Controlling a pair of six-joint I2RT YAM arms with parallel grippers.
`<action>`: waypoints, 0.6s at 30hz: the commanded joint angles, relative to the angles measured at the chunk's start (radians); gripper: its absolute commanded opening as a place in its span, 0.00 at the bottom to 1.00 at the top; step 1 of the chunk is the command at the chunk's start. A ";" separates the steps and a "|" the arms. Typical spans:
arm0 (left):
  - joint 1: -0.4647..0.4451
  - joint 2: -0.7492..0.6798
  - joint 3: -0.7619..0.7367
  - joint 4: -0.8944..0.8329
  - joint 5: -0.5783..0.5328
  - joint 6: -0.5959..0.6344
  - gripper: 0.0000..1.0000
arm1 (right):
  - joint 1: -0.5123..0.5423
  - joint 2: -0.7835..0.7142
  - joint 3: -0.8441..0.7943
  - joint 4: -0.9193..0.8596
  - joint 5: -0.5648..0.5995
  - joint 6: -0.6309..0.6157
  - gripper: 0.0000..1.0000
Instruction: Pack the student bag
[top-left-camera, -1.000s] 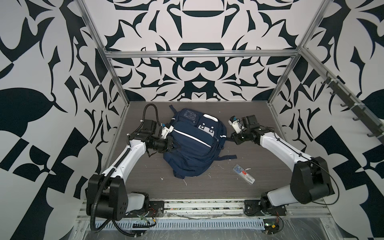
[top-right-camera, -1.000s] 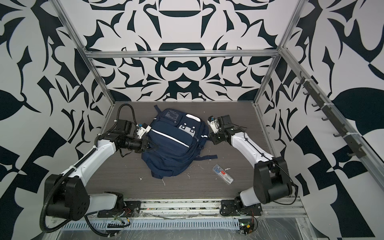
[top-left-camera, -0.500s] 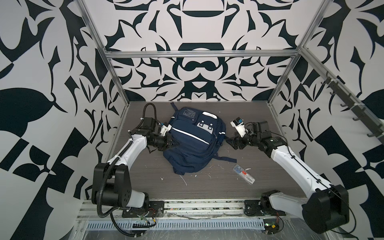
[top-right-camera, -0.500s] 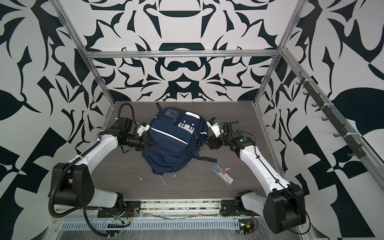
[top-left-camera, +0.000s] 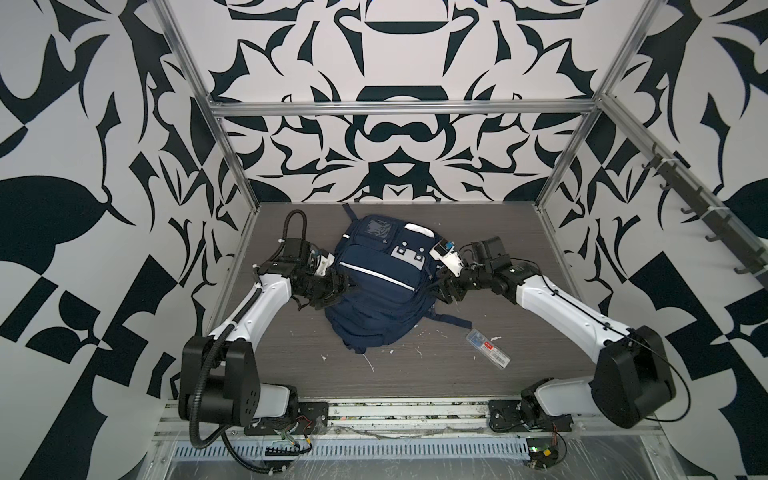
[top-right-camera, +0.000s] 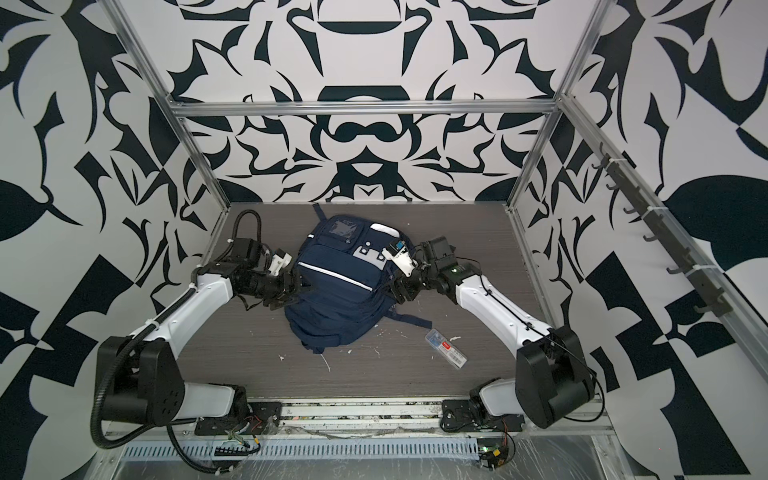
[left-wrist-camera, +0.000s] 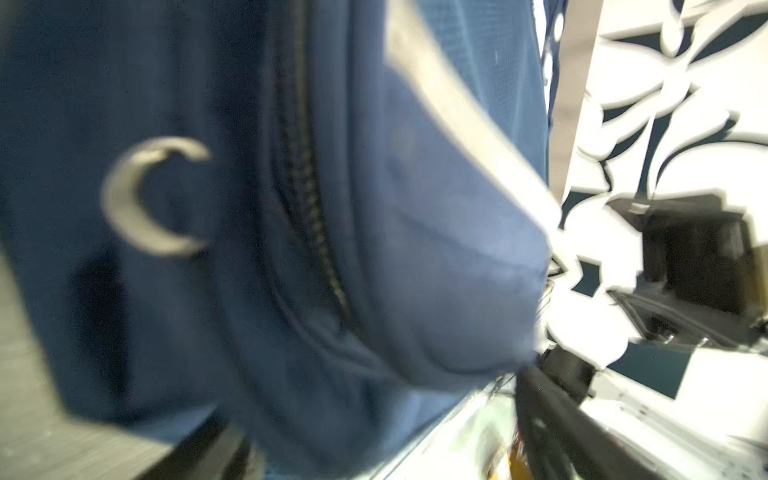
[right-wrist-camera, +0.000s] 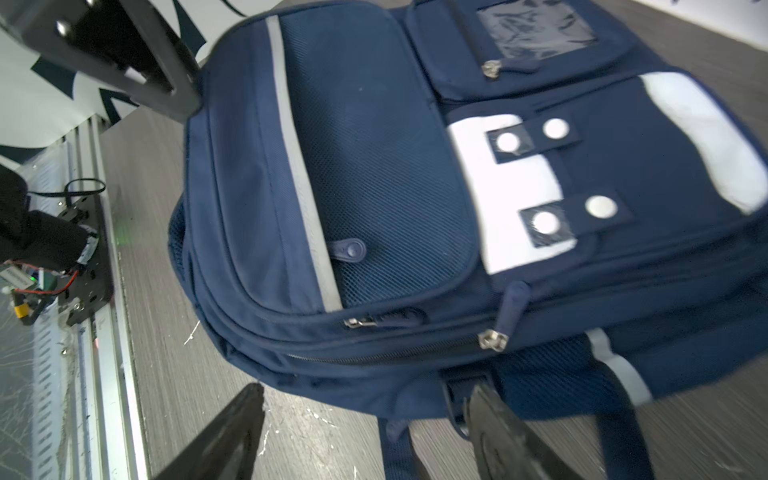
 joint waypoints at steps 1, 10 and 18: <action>0.005 -0.057 -0.004 -0.023 -0.059 -0.022 0.99 | 0.022 0.020 0.065 0.012 -0.005 -0.042 0.78; 0.009 -0.052 -0.061 0.035 -0.035 -0.103 1.00 | 0.036 0.138 0.170 -0.110 0.024 -0.223 0.71; 0.100 -0.024 -0.073 0.107 0.014 -0.152 0.99 | 0.036 0.238 0.259 -0.219 0.035 -0.348 0.68</action>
